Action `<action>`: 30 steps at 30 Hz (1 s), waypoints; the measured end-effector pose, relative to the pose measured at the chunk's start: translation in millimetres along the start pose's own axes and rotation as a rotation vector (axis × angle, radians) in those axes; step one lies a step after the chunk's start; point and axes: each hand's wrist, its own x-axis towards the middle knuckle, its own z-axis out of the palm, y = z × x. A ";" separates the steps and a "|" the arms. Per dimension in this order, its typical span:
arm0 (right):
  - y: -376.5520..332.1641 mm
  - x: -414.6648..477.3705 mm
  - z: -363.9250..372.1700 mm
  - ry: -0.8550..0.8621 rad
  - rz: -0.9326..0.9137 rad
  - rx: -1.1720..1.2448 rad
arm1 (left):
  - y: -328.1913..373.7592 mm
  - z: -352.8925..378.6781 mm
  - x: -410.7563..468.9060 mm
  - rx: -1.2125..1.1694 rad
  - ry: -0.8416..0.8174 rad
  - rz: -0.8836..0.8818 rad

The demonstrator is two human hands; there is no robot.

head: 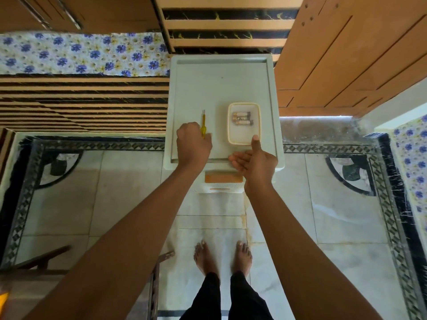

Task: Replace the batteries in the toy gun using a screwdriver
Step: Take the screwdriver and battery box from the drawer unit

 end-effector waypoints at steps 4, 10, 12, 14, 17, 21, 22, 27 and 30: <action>35.2 -16.5 -31.1 0.015 -0.451 -0.397 | -11.6 -14.0 -22.9 -0.042 0.037 0.057; 78.6 -7.3 -60.1 -0.221 -1.103 -1.264 | -65.9 -17.3 -56.8 0.144 0.056 0.326; 82.0 -9.2 -57.4 -0.204 -1.171 -1.467 | -84.9 -14.8 -59.6 0.172 -0.039 0.366; 79.6 -12.9 -52.1 -0.177 -1.134 -1.563 | -95.4 -16.2 -60.2 0.151 -0.131 0.404; 64.2 -24.1 -42.3 -0.278 -0.941 -1.749 | -101.9 -22.1 -58.3 0.106 -0.209 0.430; 57.0 -43.5 -50.6 -0.595 -0.617 -1.875 | -100.4 -25.2 -57.8 0.045 -0.246 0.395; 61.8 -49.2 -57.5 -0.645 -0.550 -1.906 | -100.3 -24.8 -58.3 0.038 -0.246 0.395; 106.0 -51.9 -87.8 -0.743 -0.411 -1.992 | -102.8 -21.1 -59.1 0.018 -0.235 0.401; 131.0 -24.9 -89.4 -0.684 -0.422 -1.925 | -106.7 -19.1 -59.0 0.042 -0.204 0.442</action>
